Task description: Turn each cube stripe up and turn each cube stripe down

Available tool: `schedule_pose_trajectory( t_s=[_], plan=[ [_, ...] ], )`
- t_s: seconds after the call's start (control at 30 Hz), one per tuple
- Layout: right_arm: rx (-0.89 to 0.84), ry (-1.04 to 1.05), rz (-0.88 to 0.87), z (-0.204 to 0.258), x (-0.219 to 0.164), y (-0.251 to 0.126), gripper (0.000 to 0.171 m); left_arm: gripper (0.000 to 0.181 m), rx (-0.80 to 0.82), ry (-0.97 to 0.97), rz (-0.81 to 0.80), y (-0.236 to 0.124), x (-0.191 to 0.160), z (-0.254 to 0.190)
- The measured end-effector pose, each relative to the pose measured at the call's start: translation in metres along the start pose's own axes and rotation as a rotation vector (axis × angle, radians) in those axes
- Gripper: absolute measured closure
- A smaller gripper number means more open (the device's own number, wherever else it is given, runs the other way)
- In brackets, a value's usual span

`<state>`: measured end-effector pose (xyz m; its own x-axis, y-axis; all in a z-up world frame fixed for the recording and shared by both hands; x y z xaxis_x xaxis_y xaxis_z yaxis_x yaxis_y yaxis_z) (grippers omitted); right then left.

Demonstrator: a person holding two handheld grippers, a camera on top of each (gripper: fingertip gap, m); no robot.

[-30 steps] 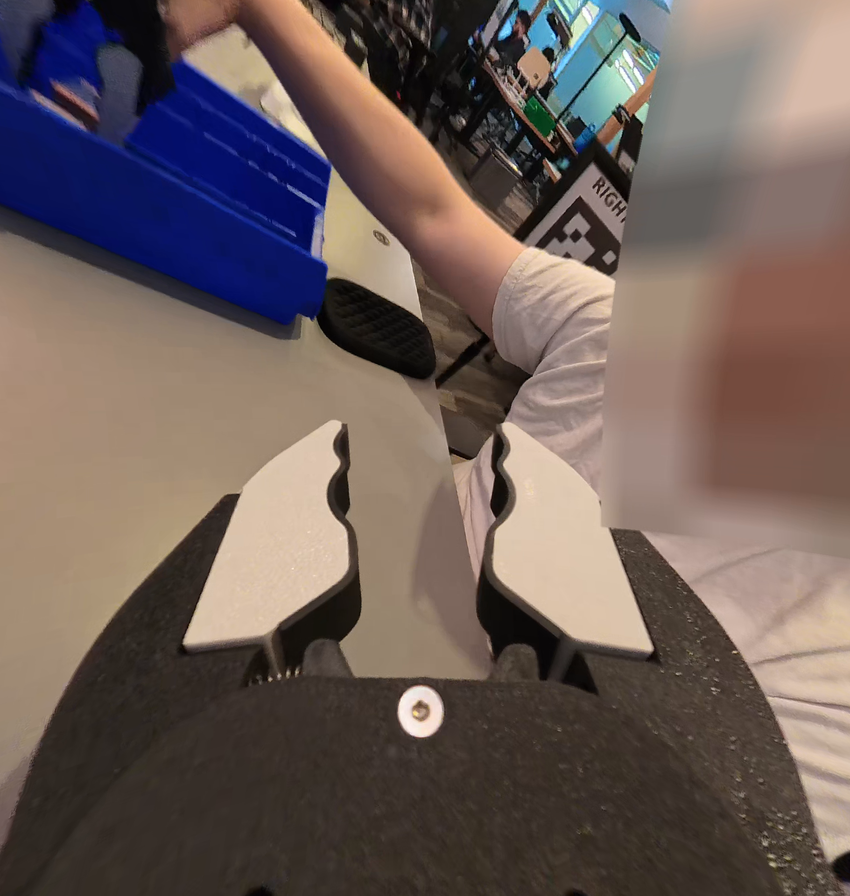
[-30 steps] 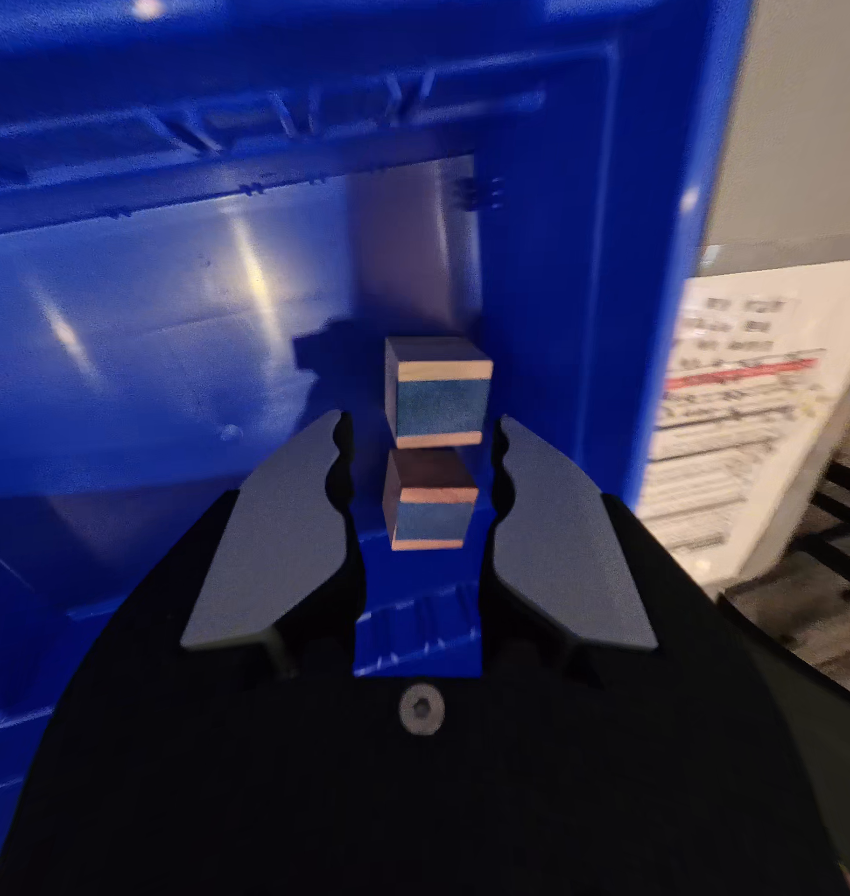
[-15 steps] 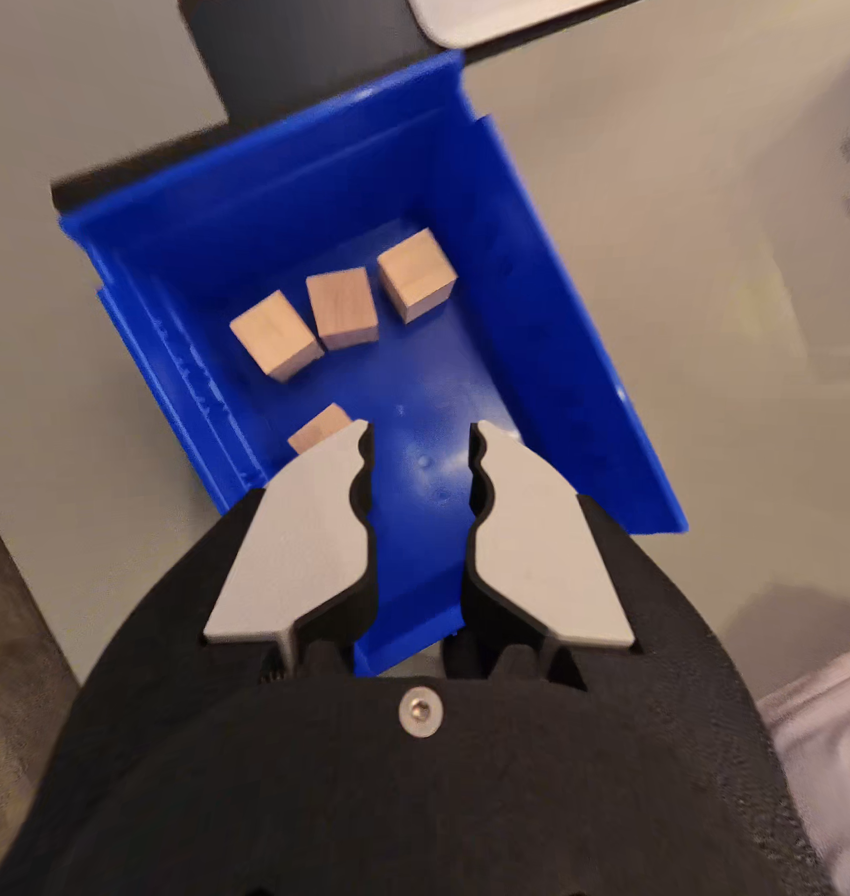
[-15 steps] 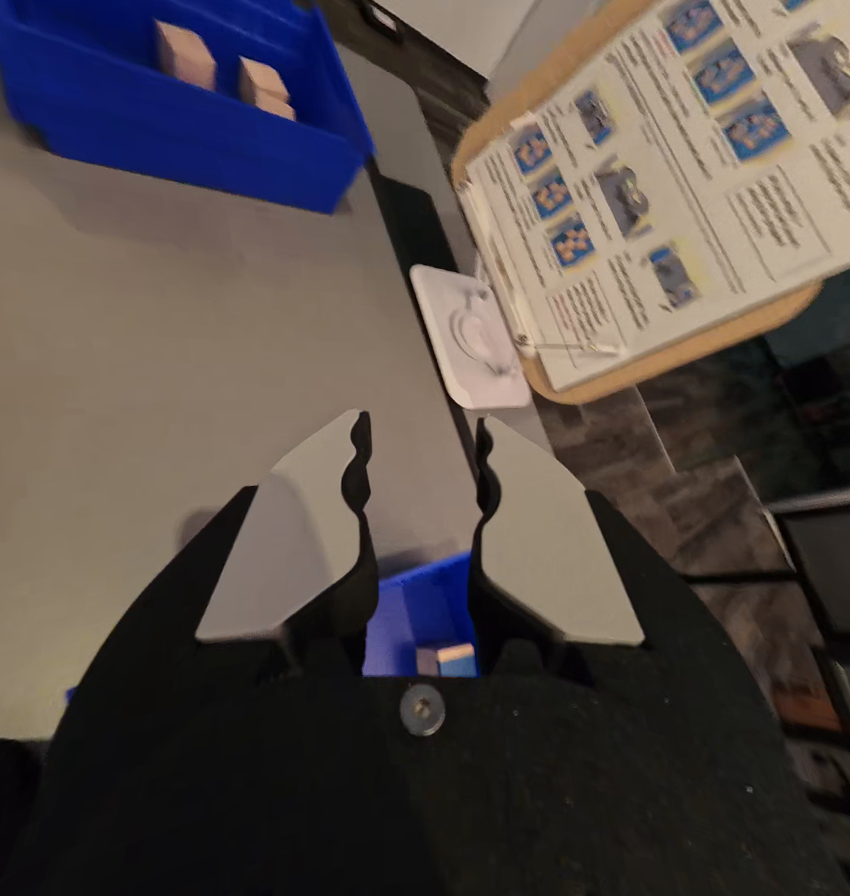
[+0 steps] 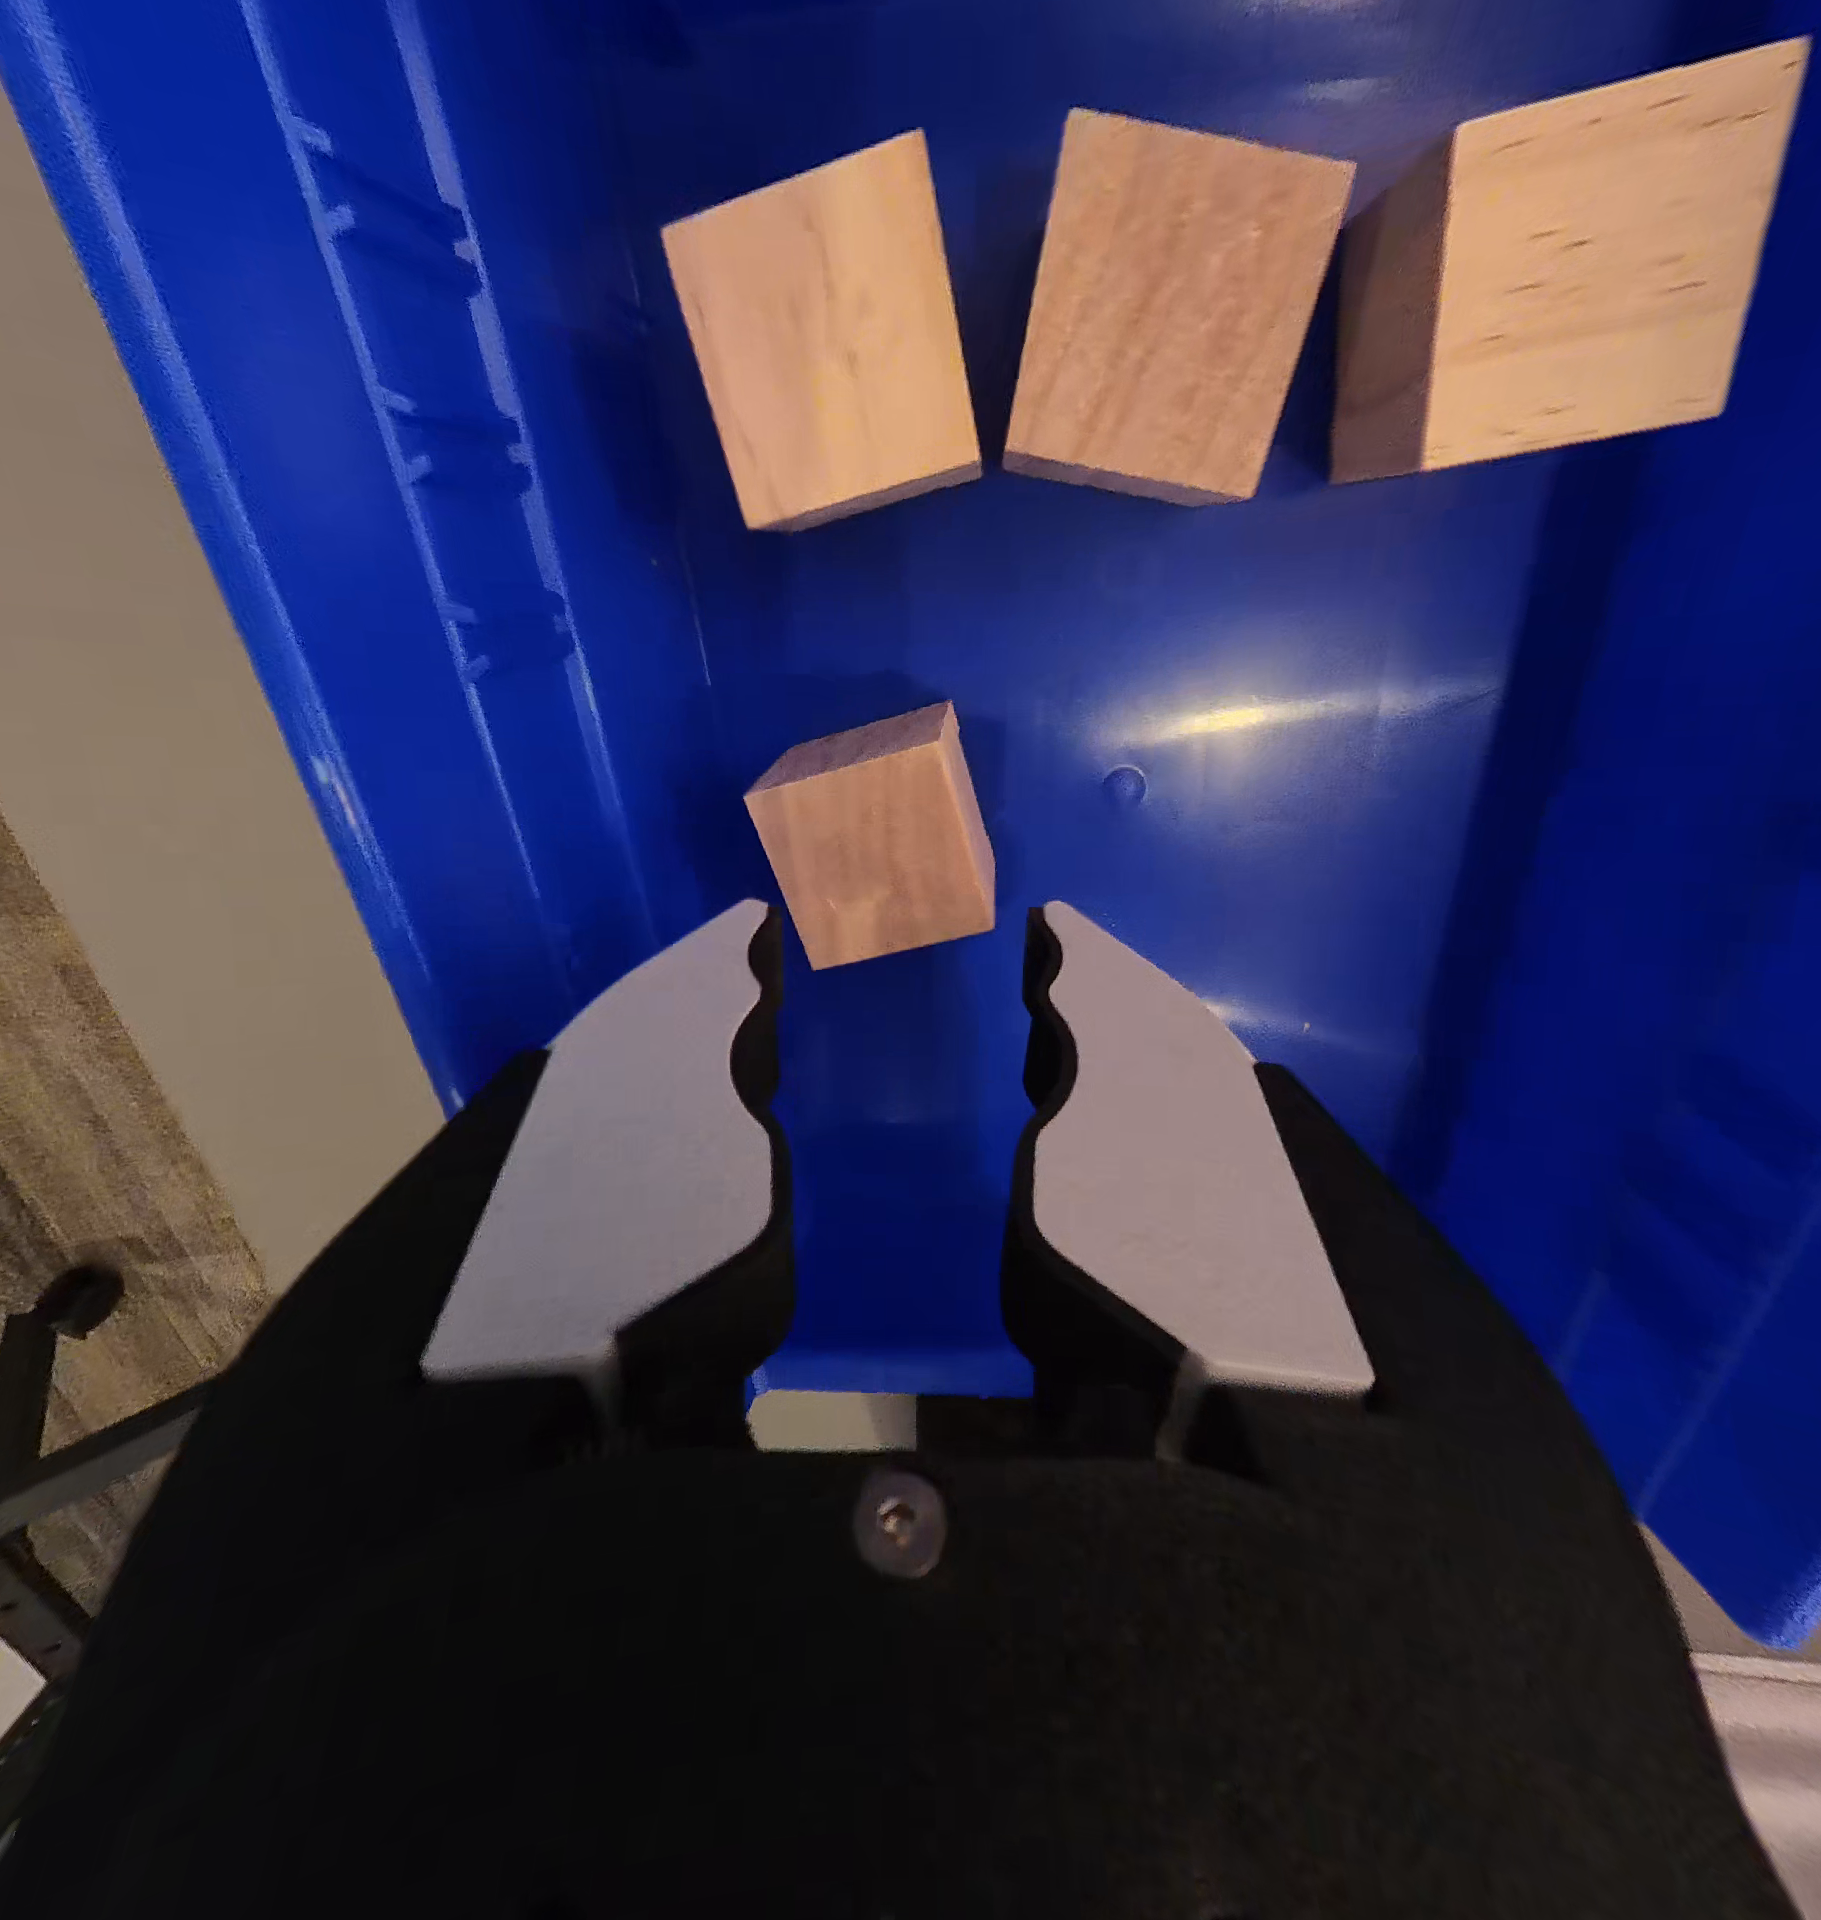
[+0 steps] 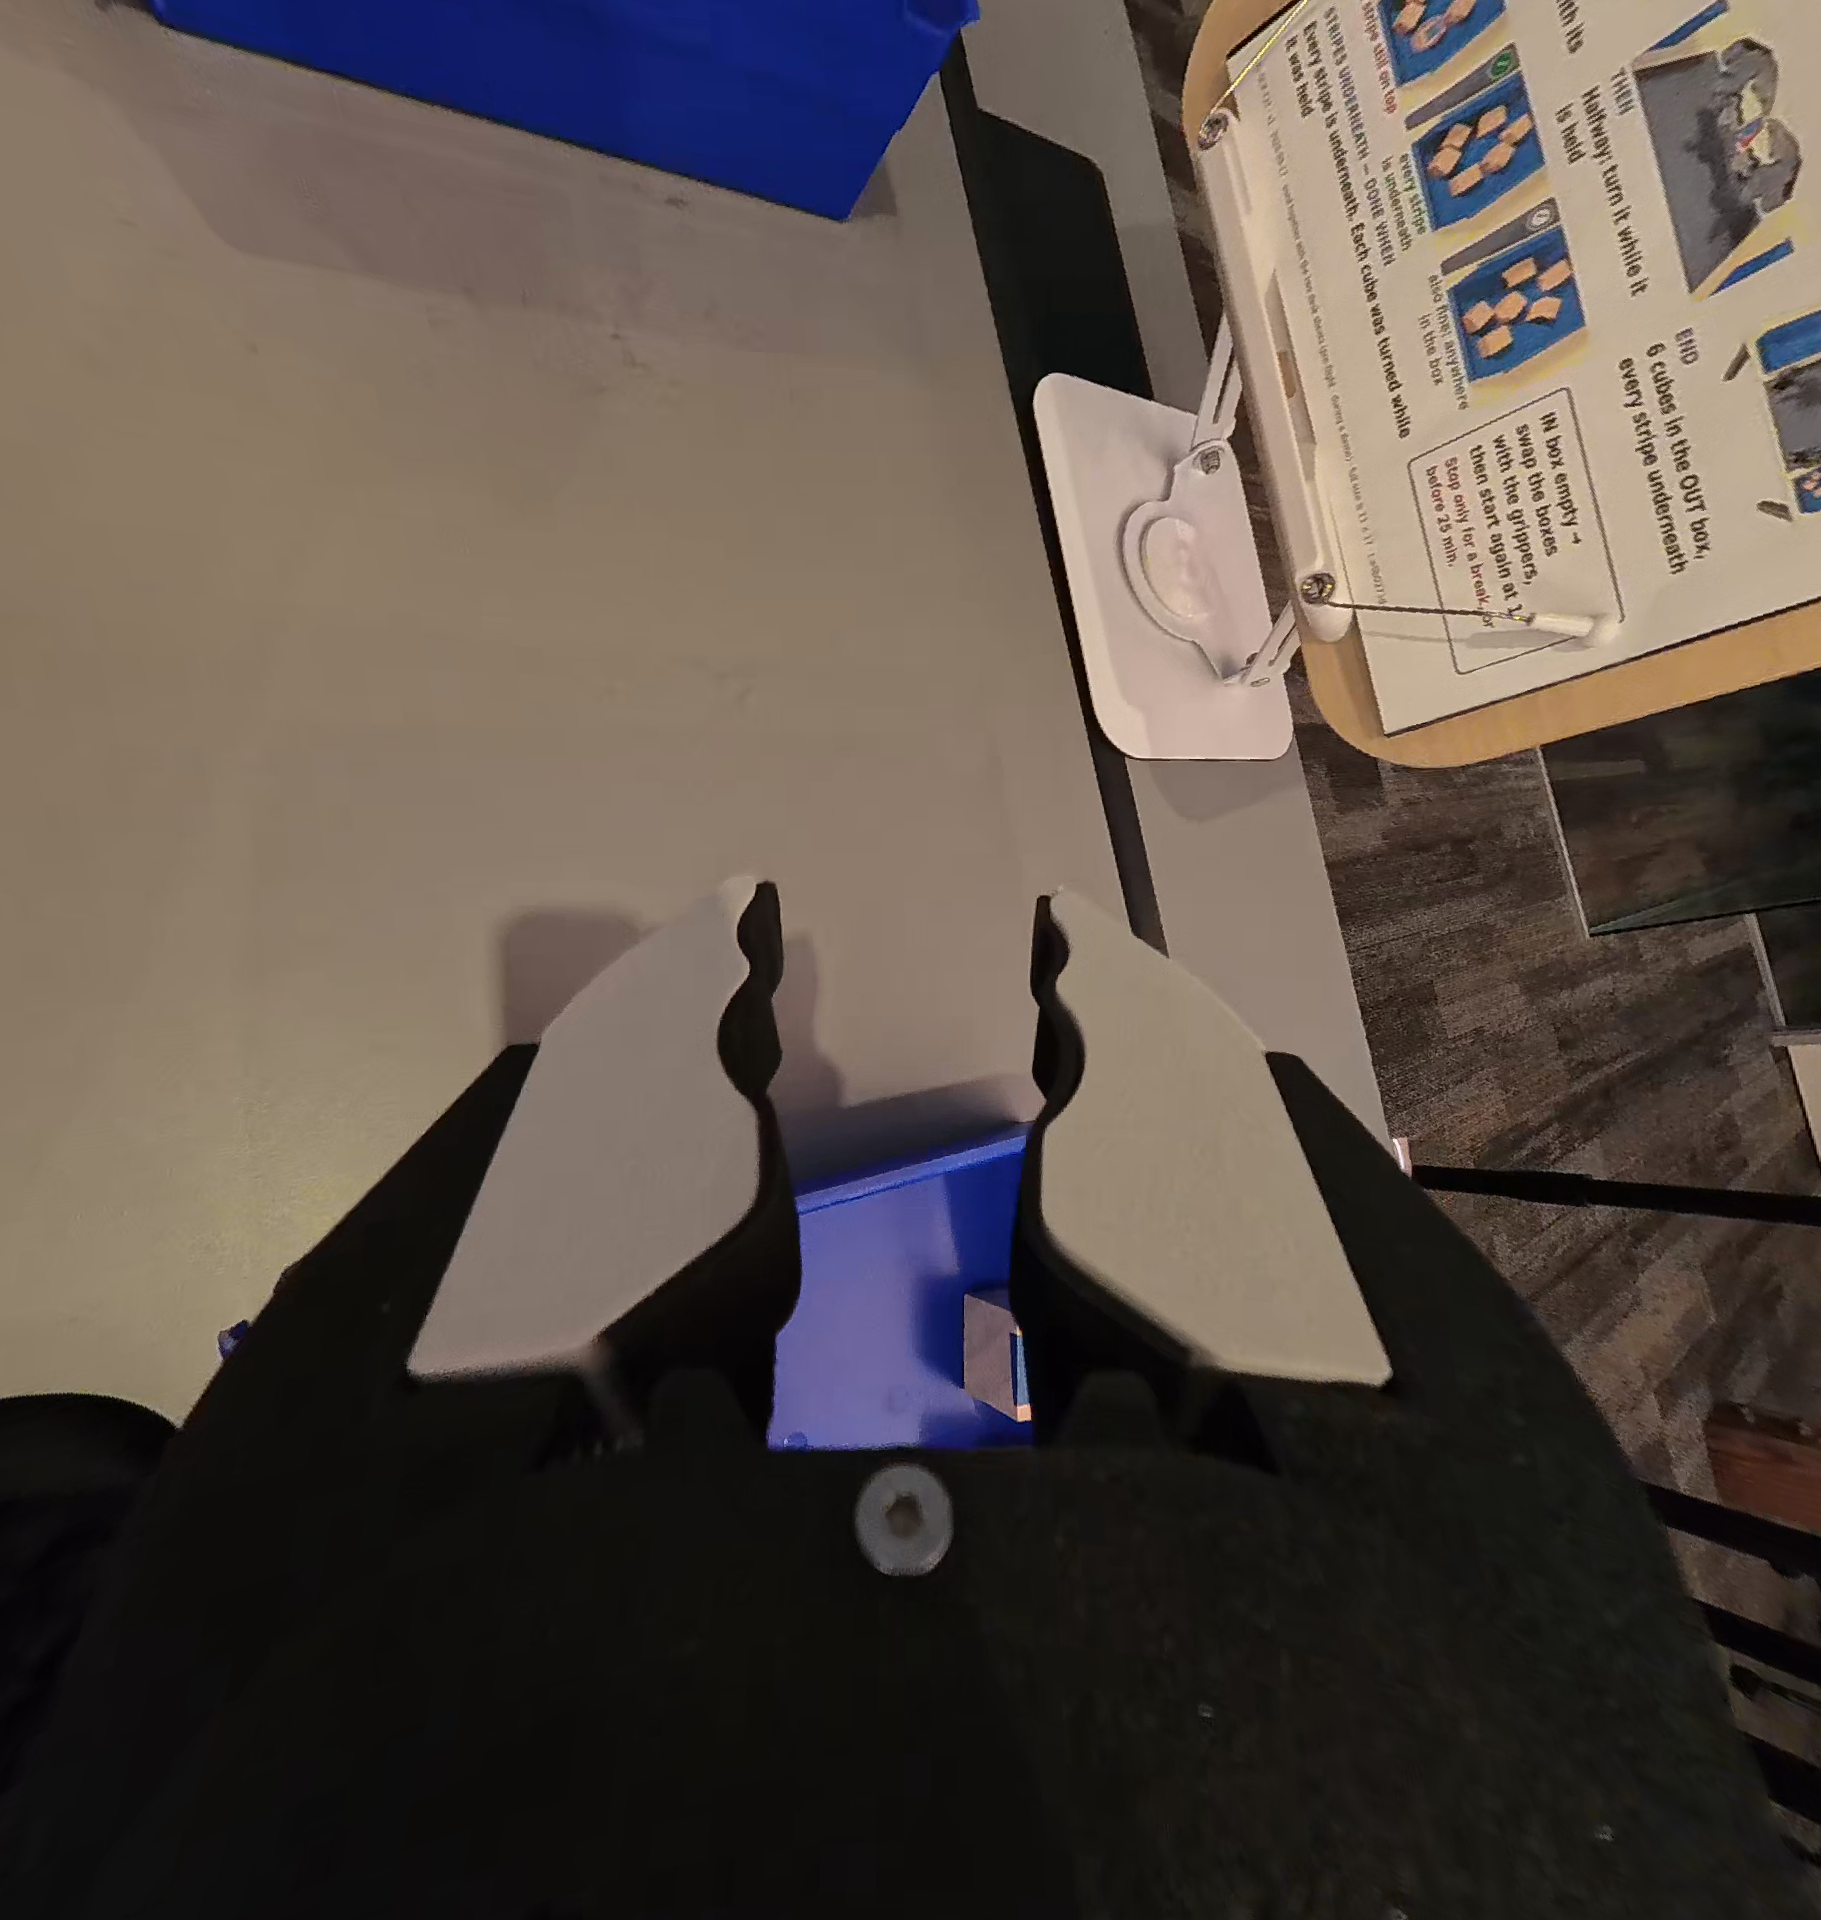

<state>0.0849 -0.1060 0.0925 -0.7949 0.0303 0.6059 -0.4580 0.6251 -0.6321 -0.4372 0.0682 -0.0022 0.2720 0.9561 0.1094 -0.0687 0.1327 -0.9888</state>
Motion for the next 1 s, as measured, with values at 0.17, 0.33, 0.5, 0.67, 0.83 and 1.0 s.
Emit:
schedule_pose_trajectory(
  t_s=[0.17, 0.33, 0.5, 0.67, 0.83, 1.0],
  plan=[
    [0.027, -0.017, 0.035, 0.003, 0.002, 0.008, 0.125, 0.137, 0.013, -0.036, 0.045, 0.011, 0.002, 0.004],
    [0.045, -0.026, 0.073, 0.005, 0.002, 0.016, 0.125, 0.142, -0.011, -0.034, 0.022, 0.011, 0.004, 0.002],
    [0.061, -0.029, 0.110, 0.007, 0.000, 0.023, 0.125, 0.139, -0.025, -0.050, 0.019, 0.012, 0.004, 0.004],
    [0.076, -0.032, 0.140, 0.008, -0.001, 0.028, 0.125, 0.137, -0.061, -0.083, 0.009, 0.013, 0.005, 0.008],
    [0.092, -0.037, 0.167, 0.010, -0.002, 0.033, 0.125, 0.138, -0.051, -0.082, 0.026, 0.012, 0.003, 0.007],
    [0.105, -0.038, 0.191, 0.010, -0.004, 0.037, 0.126, 0.135, -0.007, -0.084, 0.037, 0.015, 0.005, 0.007]
  ],
)
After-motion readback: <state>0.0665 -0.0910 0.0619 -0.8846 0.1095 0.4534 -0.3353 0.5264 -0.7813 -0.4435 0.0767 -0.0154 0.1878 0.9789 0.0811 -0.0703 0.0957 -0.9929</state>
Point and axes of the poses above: each gripper's, where its closed fingertips meet, y out along the fingers, x out of its top, z = x × y across the jaws, the point moved 10 cm from there along -y, back along the fingers
